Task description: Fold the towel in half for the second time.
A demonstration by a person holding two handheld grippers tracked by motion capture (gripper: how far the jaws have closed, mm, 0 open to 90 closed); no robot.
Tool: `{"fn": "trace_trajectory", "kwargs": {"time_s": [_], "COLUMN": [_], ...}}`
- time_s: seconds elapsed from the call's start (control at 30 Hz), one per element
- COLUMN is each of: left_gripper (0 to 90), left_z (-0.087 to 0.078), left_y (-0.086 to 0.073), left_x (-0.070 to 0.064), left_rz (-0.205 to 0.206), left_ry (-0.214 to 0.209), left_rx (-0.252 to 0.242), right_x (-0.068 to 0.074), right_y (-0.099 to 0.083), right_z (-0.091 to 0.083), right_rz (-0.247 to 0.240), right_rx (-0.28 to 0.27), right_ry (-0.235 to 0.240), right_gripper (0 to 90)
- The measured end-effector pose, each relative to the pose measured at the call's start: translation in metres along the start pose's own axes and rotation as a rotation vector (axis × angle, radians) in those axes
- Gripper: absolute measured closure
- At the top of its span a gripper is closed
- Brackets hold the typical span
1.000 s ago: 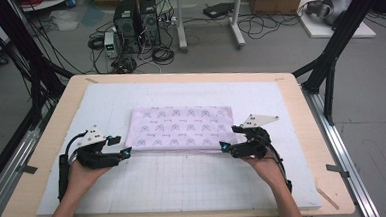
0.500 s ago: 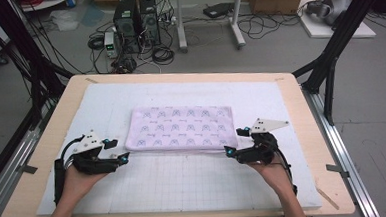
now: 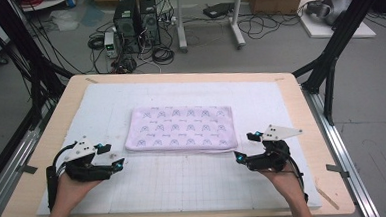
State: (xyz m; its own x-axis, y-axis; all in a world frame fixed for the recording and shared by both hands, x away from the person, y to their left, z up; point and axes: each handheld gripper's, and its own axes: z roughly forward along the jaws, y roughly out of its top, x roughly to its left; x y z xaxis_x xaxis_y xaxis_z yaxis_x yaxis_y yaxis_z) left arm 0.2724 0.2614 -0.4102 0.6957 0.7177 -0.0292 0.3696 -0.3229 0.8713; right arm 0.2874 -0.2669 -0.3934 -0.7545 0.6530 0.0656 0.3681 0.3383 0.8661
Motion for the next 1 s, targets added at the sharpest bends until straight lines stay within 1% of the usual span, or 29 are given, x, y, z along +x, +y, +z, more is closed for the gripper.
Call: {"fn": "trace_trajectory", "kwargs": {"time_s": [0.1,0.3,0.43,0.53,0.57,0.8,1.0], "left_gripper": [23.4,20.6,20.0,20.0,20.0,20.0,20.0], "left_z": [-0.003,-0.009,-0.014,-0.017,-0.017,-0.02,-0.021], "left_y": [-0.001,-0.002,-0.003,-0.004,-0.004,-0.007,-0.01], "left_x": [-0.001,-0.005,-0.008,-0.009,-0.01,-0.011,-0.011], "left_rz": [0.0,0.002,0.002,0.009,0.006,0.007,0.003], "left_ry": [-0.003,0.002,0.005,0.006,0.009,0.016,0.022], "left_rx": [0.0,-0.011,-0.021,-0.019,-0.019,-0.019,-0.018], "right_x": [0.0,0.002,0.003,0.004,0.004,0.005,0.007], "right_y": [-0.004,-0.008,-0.011,-0.014,-0.015,-0.024,-0.03], "right_z": [-0.004,-0.012,-0.016,-0.02,-0.021,-0.027,-0.029], "right_rz": [0.0,-0.001,0.004,0.001,0.01,0.008,0.02], "right_rx": [0.007,-0.004,-0.003,-0.006,-0.002,0.003,0.002], "right_ry": [-0.002,-0.003,-0.013,-0.02,-0.021,-0.037,-0.039], "right_gripper": [16.5,15.5,14.5,14.3,14.3,13.7,13.6]}}
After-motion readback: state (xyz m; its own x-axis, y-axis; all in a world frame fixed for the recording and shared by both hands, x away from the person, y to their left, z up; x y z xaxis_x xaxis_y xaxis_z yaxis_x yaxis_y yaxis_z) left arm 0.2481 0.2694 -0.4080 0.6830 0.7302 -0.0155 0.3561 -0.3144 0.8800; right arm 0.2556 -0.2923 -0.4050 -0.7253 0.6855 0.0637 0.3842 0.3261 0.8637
